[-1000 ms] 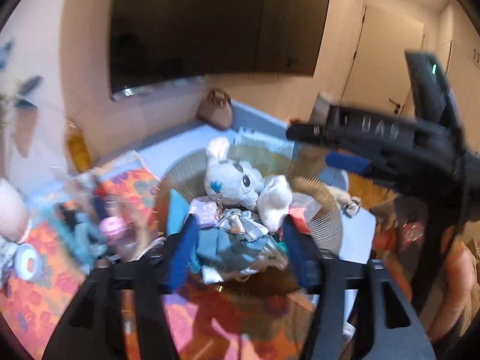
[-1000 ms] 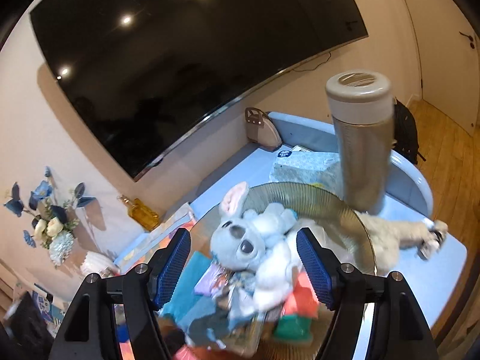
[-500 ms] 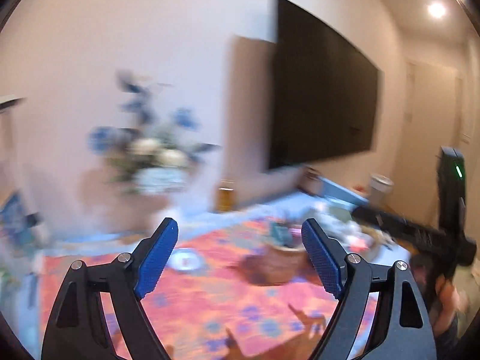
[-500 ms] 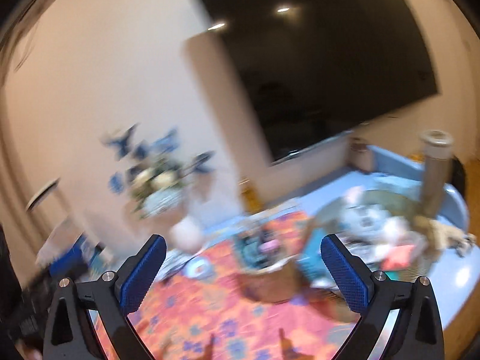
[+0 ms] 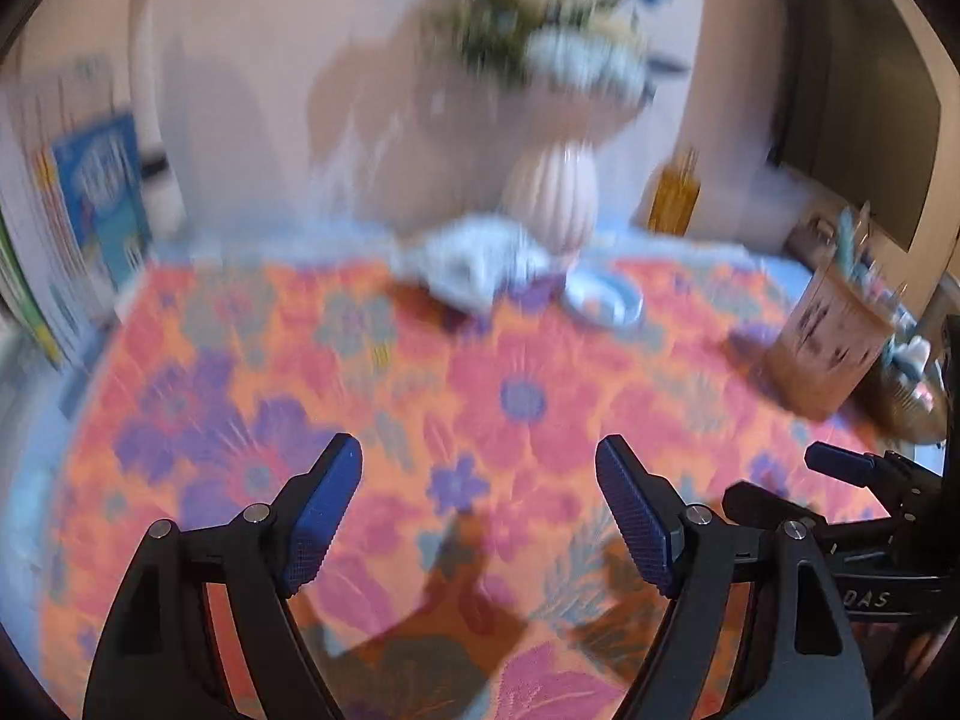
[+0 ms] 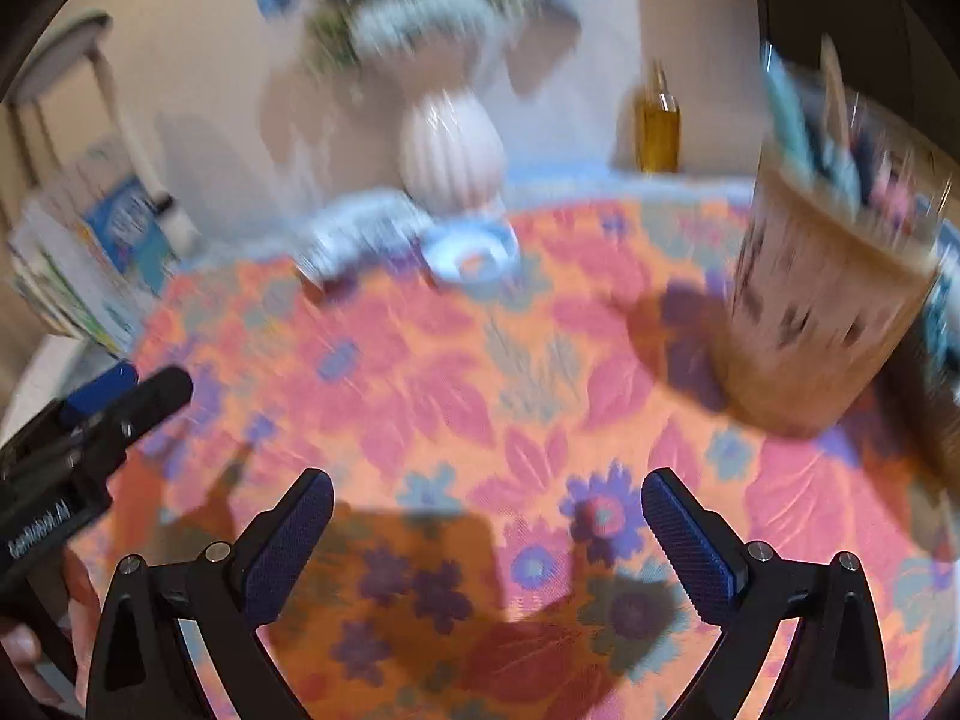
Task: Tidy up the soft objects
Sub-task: 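Move both open grippers back over the floral table, then grasp the white snack bag with the left gripper while the right grasps the white ring dish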
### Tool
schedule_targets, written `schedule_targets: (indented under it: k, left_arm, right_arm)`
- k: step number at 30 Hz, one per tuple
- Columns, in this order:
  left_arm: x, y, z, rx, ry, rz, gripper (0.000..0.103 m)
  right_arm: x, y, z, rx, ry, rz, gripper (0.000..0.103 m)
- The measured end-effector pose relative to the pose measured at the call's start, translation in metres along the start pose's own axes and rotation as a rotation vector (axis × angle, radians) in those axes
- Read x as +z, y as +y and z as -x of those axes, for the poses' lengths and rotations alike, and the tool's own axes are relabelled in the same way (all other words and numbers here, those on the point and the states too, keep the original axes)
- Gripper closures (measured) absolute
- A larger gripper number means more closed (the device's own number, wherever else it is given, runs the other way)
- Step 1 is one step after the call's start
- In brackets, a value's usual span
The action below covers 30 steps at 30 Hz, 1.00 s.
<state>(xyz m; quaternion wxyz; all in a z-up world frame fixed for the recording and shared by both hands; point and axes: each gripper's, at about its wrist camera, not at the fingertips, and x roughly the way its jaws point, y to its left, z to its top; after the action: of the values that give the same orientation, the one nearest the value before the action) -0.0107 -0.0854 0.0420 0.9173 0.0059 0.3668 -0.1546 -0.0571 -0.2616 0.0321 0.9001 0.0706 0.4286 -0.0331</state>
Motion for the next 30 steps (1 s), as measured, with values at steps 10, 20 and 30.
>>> schedule_targets:
  k: [10,20,30]
  left_arm:
    - [-0.021,0.004,-0.041,0.175,0.151,0.032,0.013]
    - [-0.020,0.002,-0.042,0.087,0.164,0.011,0.002]
    - [-0.015,0.027,-0.021,-0.150,0.218,0.112,0.002]
  right_arm:
    - [-0.013,0.015,-0.036,-0.122,0.086,0.110,0.000]
    - [-0.011,0.014,-0.038,-0.108,0.089,0.109,0.000]
    - [-0.008,0.013,-0.035,-0.060,0.253,0.138,0.000]
